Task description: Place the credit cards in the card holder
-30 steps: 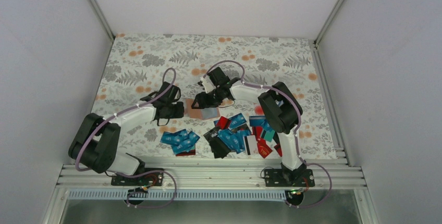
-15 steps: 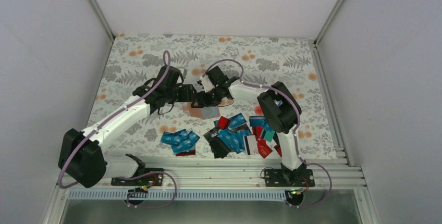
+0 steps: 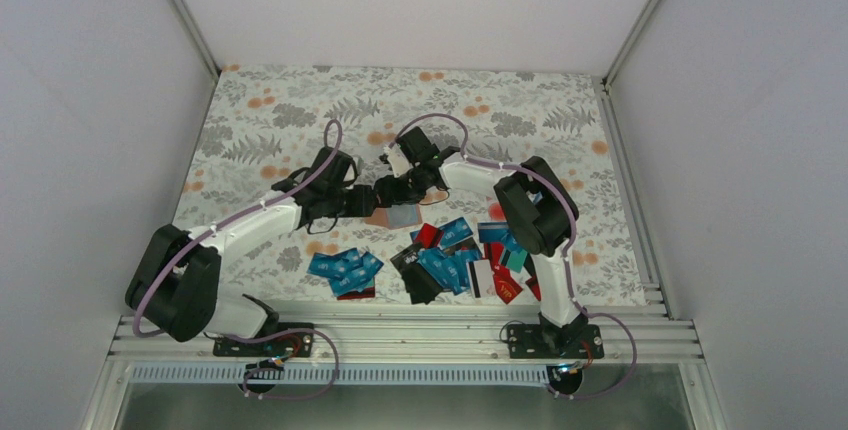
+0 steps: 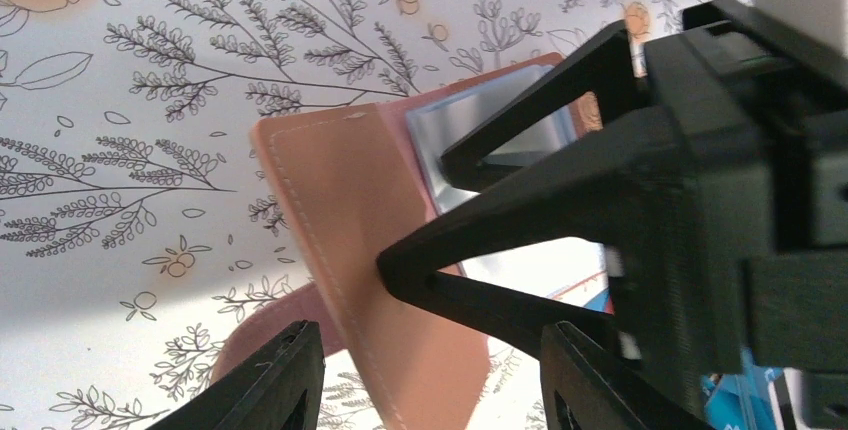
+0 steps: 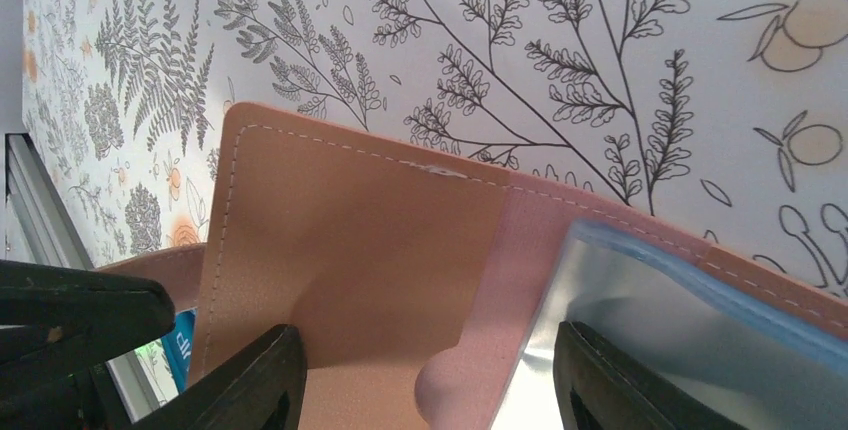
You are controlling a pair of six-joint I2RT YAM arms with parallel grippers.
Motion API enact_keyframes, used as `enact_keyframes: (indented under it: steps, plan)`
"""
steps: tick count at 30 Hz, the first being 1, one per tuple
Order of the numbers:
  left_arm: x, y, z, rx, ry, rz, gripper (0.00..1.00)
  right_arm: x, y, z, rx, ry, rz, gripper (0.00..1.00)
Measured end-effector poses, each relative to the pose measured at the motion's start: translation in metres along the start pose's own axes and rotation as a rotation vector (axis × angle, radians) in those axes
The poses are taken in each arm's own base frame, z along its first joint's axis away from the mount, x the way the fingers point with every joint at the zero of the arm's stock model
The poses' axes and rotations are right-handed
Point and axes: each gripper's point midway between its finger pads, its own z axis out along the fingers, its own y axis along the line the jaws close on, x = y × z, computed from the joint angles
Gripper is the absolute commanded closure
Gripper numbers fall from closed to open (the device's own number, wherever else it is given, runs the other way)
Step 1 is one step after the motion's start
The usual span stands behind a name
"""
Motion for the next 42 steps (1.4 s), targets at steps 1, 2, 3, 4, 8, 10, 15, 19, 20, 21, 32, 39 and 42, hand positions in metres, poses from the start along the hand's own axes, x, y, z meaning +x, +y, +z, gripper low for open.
enact_keyframes:
  steps: [1,2,3,4,8,10,15,19,20,21,32,39,42]
  plan:
    - [0.0,0.0,0.001,0.0,0.0,0.0,0.48,0.0,0.0,0.0,0.001,0.0,-0.001,0.37]
    - [0.0,0.001,0.002,0.0,-0.002,0.0,0.49,0.0,-0.001,0.0,0.004,0.001,-0.001,0.37]
    - [0.0,0.001,0.003,0.0,-0.002,-0.001,0.5,0.0,-0.001,-0.001,0.005,0.001,-0.001,0.36]
    - [0.0,0.002,0.005,-0.001,-0.001,-0.001,0.5,0.0,-0.002,-0.002,0.009,0.001,0.001,0.37]
    - [0.003,0.006,0.012,-0.011,0.007,-0.003,0.54,0.002,-0.003,-0.008,0.031,0.005,0.008,0.37]
    - [0.005,0.008,0.014,-0.015,0.009,-0.004,0.55,0.002,-0.003,-0.012,0.044,0.004,0.012,0.37]
    - [0.01,0.013,0.019,-0.023,0.016,-0.005,0.58,-0.001,0.005,-0.027,0.047,-0.016,0.005,0.37]
    - [0.013,0.015,0.021,-0.025,0.018,-0.005,0.59,-0.007,0.017,-0.046,0.032,-0.055,-0.015,0.37]
    - [0.014,0.015,0.021,-0.025,0.019,-0.005,0.6,-0.007,0.019,-0.049,0.03,-0.061,-0.018,0.37]
    - [0.015,0.016,0.022,-0.026,0.021,-0.006,0.6,-0.007,0.021,-0.053,0.029,-0.066,-0.02,0.37]
    - [0.014,0.018,0.023,-0.035,0.016,-0.009,0.7,0.008,0.011,-0.056,0.04,-0.05,0.01,0.39]
    - [0.017,0.024,0.024,-0.058,0.015,-0.015,0.79,0.007,0.006,-0.058,0.039,-0.061,0.039,0.4]
    - [0.019,0.026,0.024,-0.066,0.018,-0.016,0.84,0.005,0.005,-0.059,0.037,-0.069,0.048,0.4]
